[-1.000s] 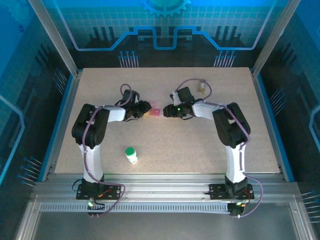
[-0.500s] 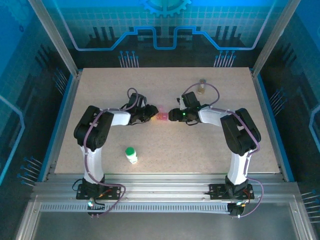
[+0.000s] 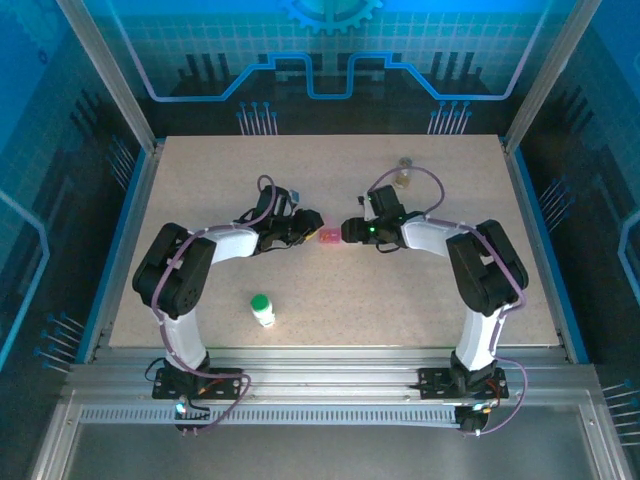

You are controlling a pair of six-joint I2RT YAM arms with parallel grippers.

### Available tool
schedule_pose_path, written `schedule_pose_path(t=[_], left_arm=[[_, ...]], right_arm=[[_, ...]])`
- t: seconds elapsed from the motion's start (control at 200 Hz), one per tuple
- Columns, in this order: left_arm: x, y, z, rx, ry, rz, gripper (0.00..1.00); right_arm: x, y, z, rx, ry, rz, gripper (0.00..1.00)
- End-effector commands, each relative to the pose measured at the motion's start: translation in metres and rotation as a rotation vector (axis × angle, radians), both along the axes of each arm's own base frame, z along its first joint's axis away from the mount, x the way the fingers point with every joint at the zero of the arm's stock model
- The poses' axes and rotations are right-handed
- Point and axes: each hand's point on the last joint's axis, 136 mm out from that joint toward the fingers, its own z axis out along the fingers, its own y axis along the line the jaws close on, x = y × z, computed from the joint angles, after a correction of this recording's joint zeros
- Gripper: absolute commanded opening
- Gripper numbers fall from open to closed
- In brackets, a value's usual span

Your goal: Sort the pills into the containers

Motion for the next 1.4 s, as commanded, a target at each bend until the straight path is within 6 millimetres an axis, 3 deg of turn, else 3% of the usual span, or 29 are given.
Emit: schedule_pose_path(t=[0.0, 0.215, 0.315, 0.76, 0.956, 1.146, 1.391], left_arm=[[0.004, 0.016, 0.005, 0.046, -0.021, 0.016, 0.35], [0.022, 0.045, 0.022, 0.105, -0.06, 0.073, 0.35], [0.031, 0.045, 0.024, 0.14, -0.06, 0.063, 0.36], [0.075, 0.038, -0.01, 0.265, 0.027, 0.05, 0.37], [0.073, 0.022, -0.019, 0.329, 0.034, -0.005, 0.38], [0.069, 0.023, -0.031, 0.365, 0.065, -0.025, 0.37], [0.061, 0.014, -0.026, 0.378, 0.064, -0.077, 0.37]], right_arm=[[0.003, 0.001, 0.02, -0.01, -0.062, 0.029, 0.61], [0.004, -0.007, -0.003, -0.121, -0.024, 0.064, 0.62], [0.004, -0.006, -0.015, -0.124, -0.003, 0.074, 0.61], [0.0, -0.002, -0.029, -0.132, 0.025, 0.104, 0.57], [-0.002, -0.003, -0.032, -0.124, 0.027, 0.1, 0.57], [-0.004, -0.001, -0.031, -0.115, 0.028, 0.1, 0.57], [-0.005, -0.004, -0.032, -0.127, 0.026, 0.095, 0.57]])
